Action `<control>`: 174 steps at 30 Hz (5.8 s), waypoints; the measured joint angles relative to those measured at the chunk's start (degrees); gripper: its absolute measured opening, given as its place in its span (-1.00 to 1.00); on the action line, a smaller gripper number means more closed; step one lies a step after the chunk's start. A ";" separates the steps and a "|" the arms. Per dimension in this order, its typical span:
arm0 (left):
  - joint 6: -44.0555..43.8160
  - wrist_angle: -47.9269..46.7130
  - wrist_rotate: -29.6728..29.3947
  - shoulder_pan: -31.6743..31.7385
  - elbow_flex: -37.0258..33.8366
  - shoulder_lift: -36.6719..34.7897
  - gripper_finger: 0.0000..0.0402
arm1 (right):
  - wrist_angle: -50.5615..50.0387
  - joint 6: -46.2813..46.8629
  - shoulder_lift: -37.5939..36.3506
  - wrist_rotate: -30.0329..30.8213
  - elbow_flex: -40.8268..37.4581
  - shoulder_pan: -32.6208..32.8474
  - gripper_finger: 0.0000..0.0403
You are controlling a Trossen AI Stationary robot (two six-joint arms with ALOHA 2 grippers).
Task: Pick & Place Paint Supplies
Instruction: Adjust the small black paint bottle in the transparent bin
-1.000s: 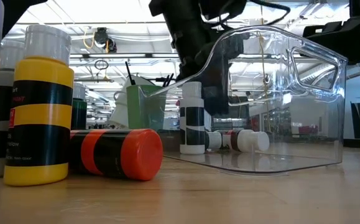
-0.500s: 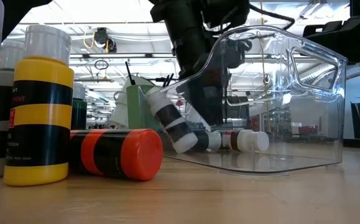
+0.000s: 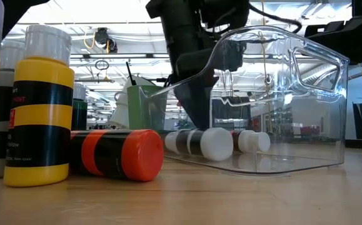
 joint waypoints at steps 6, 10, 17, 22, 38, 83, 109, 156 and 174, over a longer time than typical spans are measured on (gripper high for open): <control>1.04 2.39 -4.55 -1.33 0.00 0.00 -0.08 | 0.02 -0.28 0.00 0.01 0.02 0.00 -1.00; 1.37 2.67 -6.26 -1.11 0.15 0.98 -0.08 | 0.02 -0.28 0.00 0.00 0.02 0.00 -0.99; 2.05 2.54 -7.66 -0.75 0.40 4.63 -0.08 | 0.21 -0.22 0.18 0.02 0.04 -0.01 -1.00; 0.62 2.62 -7.55 -0.64 0.19 5.05 -0.08 | 0.02 0.00 0.24 0.02 0.04 0.00 -1.00; -0.61 -0.46 -7.26 -0.52 4.50 5.48 -0.08 | 0.05 0.78 0.26 0.02 0.04 0.00 -1.00; -1.55 -5.17 -5.59 -0.17 4.28 4.88 -0.98 | 0.04 0.79 0.26 -0.01 0.04 0.00 -1.00; -3.40 -18.26 -3.38 0.05 7.54 4.81 0.07 | 0.03 0.80 0.24 -0.01 0.04 -0.02 -1.00; 1.03 -8.54 -18.10 -7.99 10.18 -7.37 -0.72 | 1.26 0.77 0.28 0.00 0.02 0.00 -0.98; 9.71 74.95 -18.14 -9.87 -52.83 -35.16 -0.72 | 3.26 1.25 0.83 -0.20 0.02 0.00 -0.98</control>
